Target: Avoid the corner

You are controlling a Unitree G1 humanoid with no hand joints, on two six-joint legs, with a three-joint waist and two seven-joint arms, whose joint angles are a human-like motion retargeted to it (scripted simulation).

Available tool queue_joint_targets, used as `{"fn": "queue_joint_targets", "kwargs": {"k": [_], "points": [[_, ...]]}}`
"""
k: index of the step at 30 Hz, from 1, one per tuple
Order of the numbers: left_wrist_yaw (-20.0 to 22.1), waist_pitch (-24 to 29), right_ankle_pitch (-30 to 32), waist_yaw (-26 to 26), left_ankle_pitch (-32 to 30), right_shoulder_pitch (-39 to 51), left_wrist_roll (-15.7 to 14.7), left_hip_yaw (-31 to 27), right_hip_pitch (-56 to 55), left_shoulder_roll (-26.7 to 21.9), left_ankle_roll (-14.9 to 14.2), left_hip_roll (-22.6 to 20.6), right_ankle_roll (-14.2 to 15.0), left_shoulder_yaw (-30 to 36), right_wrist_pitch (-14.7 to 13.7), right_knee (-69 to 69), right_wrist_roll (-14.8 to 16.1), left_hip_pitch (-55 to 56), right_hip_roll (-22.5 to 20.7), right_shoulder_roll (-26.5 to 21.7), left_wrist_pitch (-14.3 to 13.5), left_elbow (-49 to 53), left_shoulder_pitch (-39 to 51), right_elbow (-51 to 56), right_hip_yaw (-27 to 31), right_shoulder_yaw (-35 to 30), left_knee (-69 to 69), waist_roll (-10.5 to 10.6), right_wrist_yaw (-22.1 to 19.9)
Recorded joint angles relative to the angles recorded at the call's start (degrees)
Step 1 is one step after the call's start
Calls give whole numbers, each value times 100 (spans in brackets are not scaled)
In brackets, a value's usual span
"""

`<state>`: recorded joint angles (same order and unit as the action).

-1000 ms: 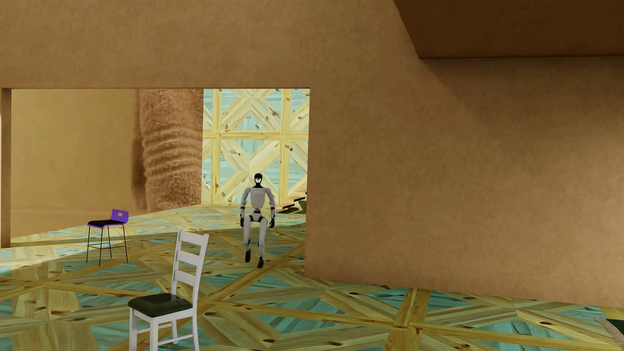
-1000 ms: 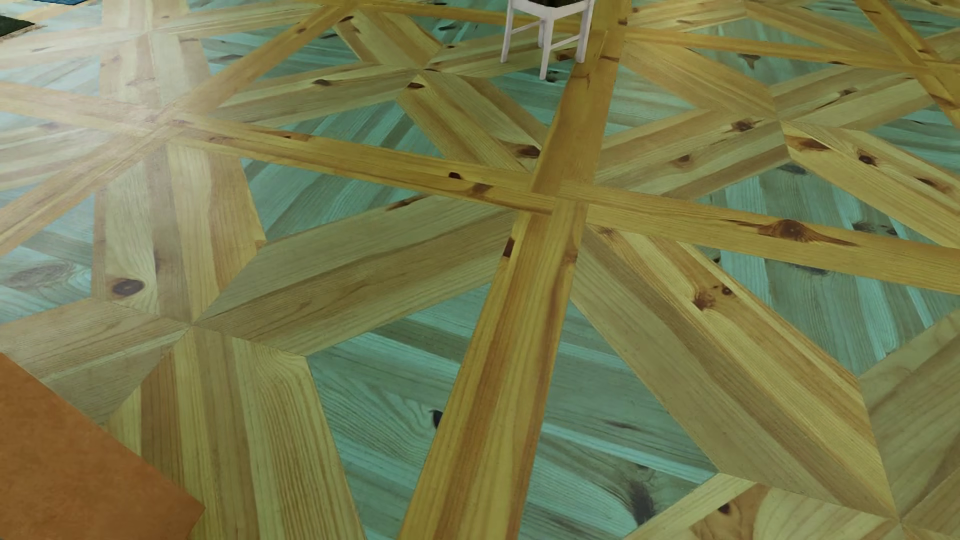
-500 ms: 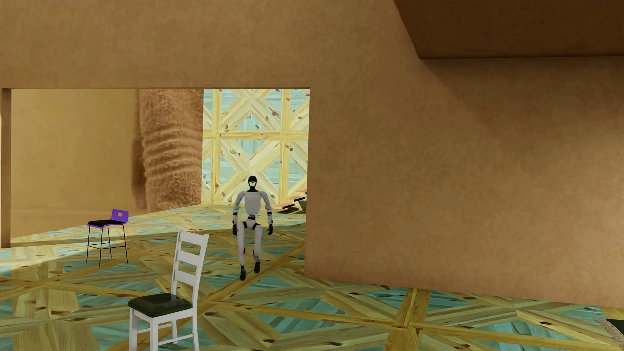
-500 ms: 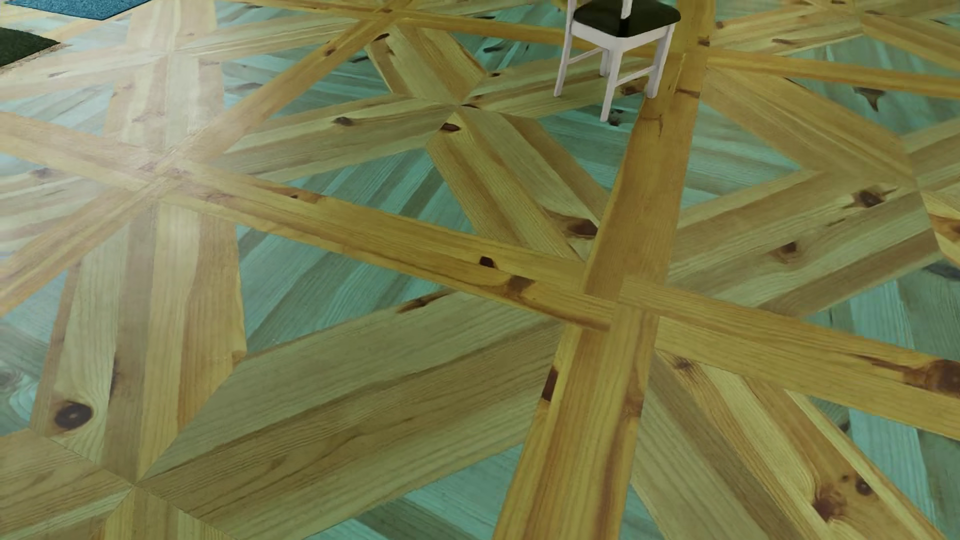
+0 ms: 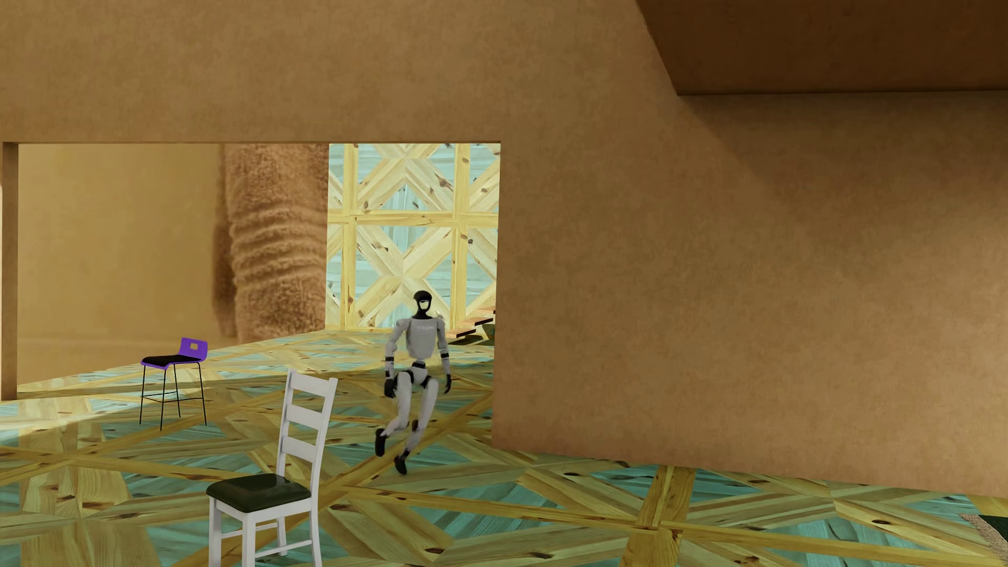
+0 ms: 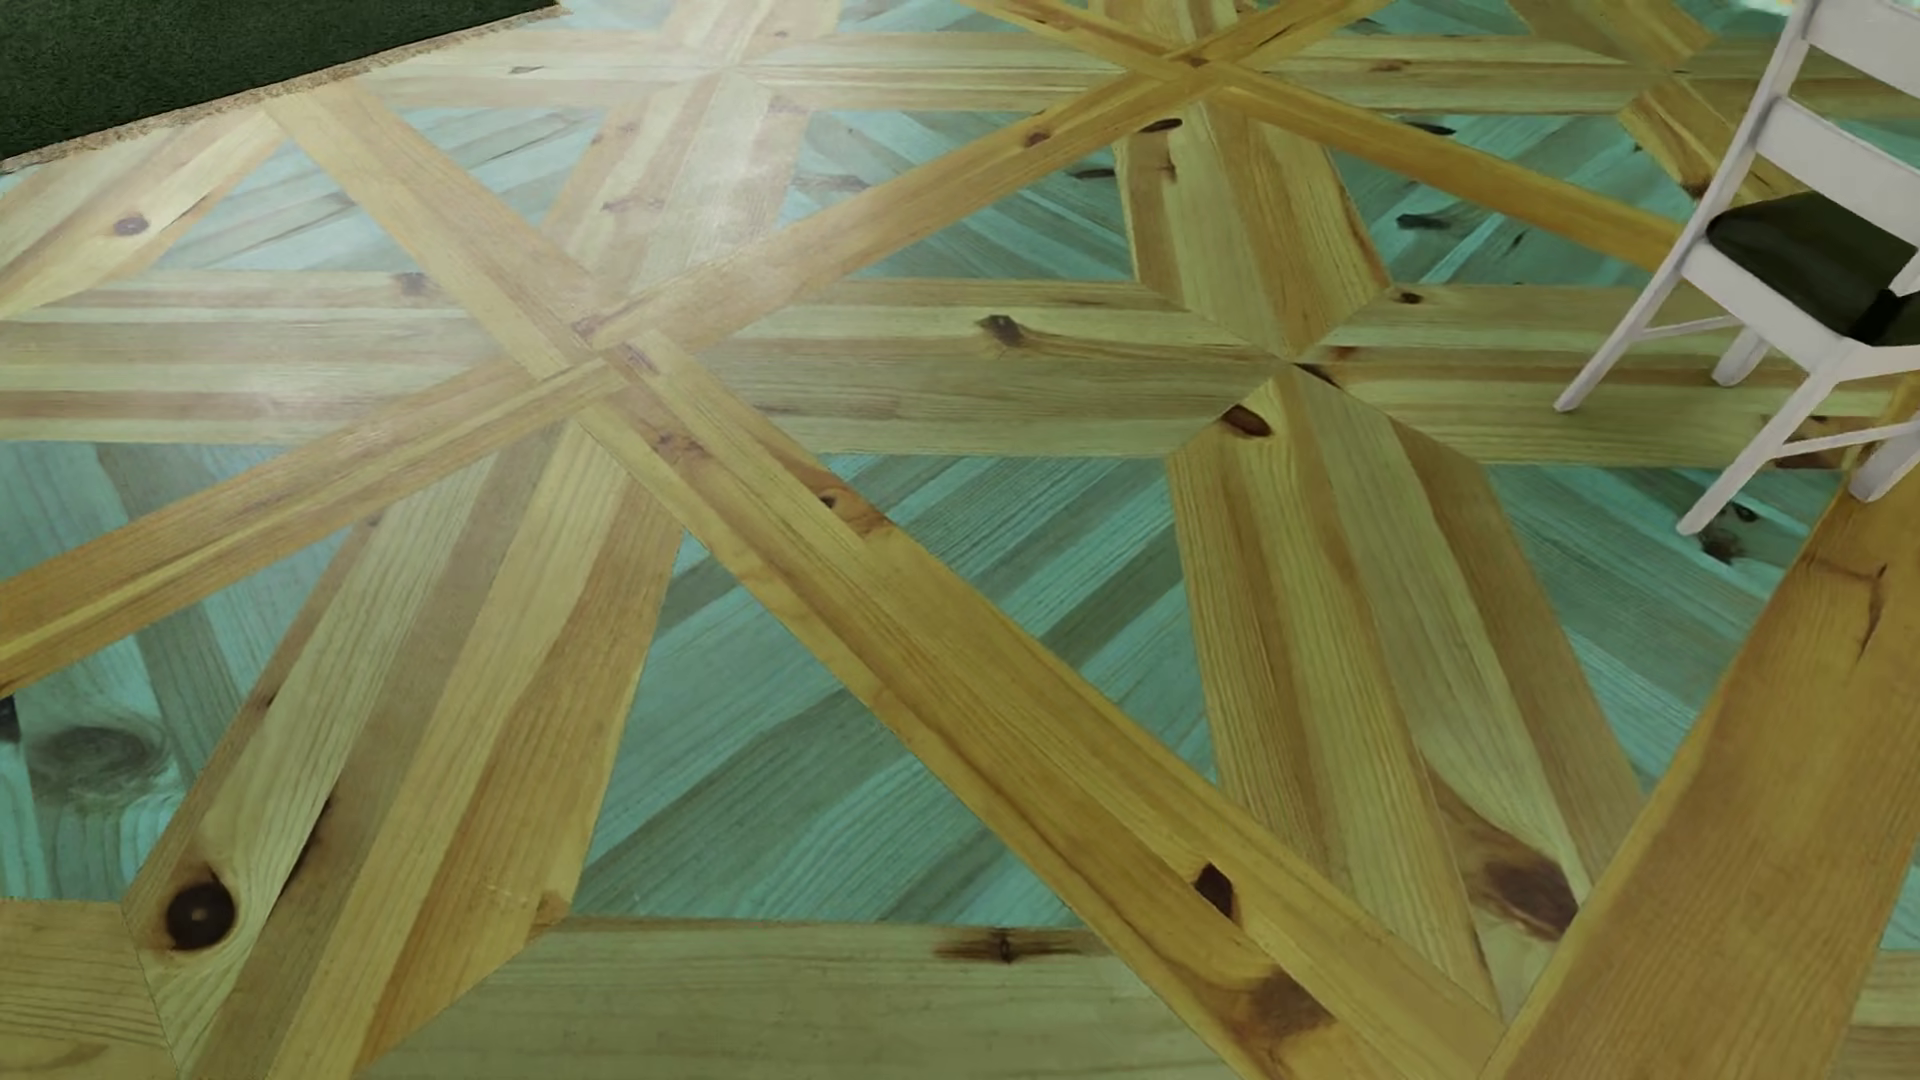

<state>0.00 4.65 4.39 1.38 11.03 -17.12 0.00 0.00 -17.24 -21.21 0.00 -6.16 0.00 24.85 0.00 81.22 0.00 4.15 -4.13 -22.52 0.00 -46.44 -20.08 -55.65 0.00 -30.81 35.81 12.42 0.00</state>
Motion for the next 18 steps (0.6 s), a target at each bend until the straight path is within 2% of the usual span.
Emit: {"fn": "queue_joint_targets", "kwargs": {"k": [2, 3, 4, 6, 7, 8, 9, 10, 11, 13, 14, 15, 16, 18], "points": [[0, -18, 1021, -676, -414, -418, 0, 0, -733, 32, 0, 240, 0, -68, 0, -2359, 0, -1000, -28, 43, 0, 607, 249, 28, 0, -147, -602, 71, 0], [0, -71, 1197, -840, -512, -597, 0, 0, -1022, -10, 0, 404, 0, -99, 0, -3545, 0, -1400, 35, 111, 0, 910, 375, 21, 0, -132, -783, 28, 0], [0, -121, 478, -871, -735, -741, 0, 0, -1193, -107, 0, 536, 0, -116, 0, -4597, 0, -1838, 151, 157, 0, 1256, 481, 121, 0, -181, -840, -101, 0], [0, -251, -1850, -1127, -1274, -736, 0, 0, -1634, -248, 0, 938, 0, -320, 0, -5531, 0, -2161, 427, 263, 0, 1879, 538, 37, 0, -126, -774, -231, 0], [0, -202, -2007, -1312, -1795, -723, 0, 0, -1743, -240, 0, 1195, 0, -402, 0, -5451, 0, -2376, 471, 232, 0, 1950, 548, 86, 0, -56, -671, -221, 0], [0, -258, -1316, -1342, -2390, -660, 0, 0, -1922, -176, 0, 1341, 0, -431, 0, -5214, 0, -2517, 381, 182, 0, 1801, 492, 28, 0, -39, -525, -176, 0], [0, -413, -99, -1232, -3244, -563, 0, 0, -2140, -99, 0, 1482, 0, -452, 0, -4856, 0, -2429, 166, 135, 0, 1533, 372, -38, 0, -35, -117, -100, 0], [0, -527, 712, -1050, -4047, -452, 0, 0, -2298, 1, 0, 1573, 0, -422, 0, -4220, 0, -2048, -84, 110, 0, 1080, 275, -146, 0, 16, 671, -1, 0], [0, -367, 707, -875, -3848, -266, 0, 0, -2040, 62, 0, 1619, 0, -321, 0, -3676, 0, -1574, -360, 41, 0, 629, 256, -197, 0, 15, 1806, 84, 0], [0, -43, 277, -449, -1053, 215, 0, 0, -640, 74, 0, 1458, 0, 75, 0, -3989, 0, -273, -752, -59, 0, -84, 326, -151, 0, 155, 3963, 9, 0], [0, -41, -119, -137, -17, 439, 0, 0, 73, 29, 0, 1306, 0, 139, 0, -4344, 0, 456, -751, -107, 0, -249, 215, -65, 0, 131, 4327, -155, 0], [0, 134, -559, 232, 509, 504, 0, 0, 1030, -62, 0, 1172, 0, 263, 0, -4790, 0, 811, -651, -274, 0, -385, 100, 433, 0, 89, 4004, -304, 0], [0, 143, -1031, 609, 653, 661, 0, 0, 1745, -132, 0, 1145, 0, 201, 0, -5202, 0, 1249, -554, -342, 0, -487, -71, 656, 0, 174, 3345, -430, 0], [0, 135, -1942, 1149, 456, 1138, 0, 0, 2828, -265, 0, 1216, 0, 5, 0, -5752, 0, 2008, -335, -403, 0, -674, -262, 996, 0, 561, 1457, -599, 0]]}}
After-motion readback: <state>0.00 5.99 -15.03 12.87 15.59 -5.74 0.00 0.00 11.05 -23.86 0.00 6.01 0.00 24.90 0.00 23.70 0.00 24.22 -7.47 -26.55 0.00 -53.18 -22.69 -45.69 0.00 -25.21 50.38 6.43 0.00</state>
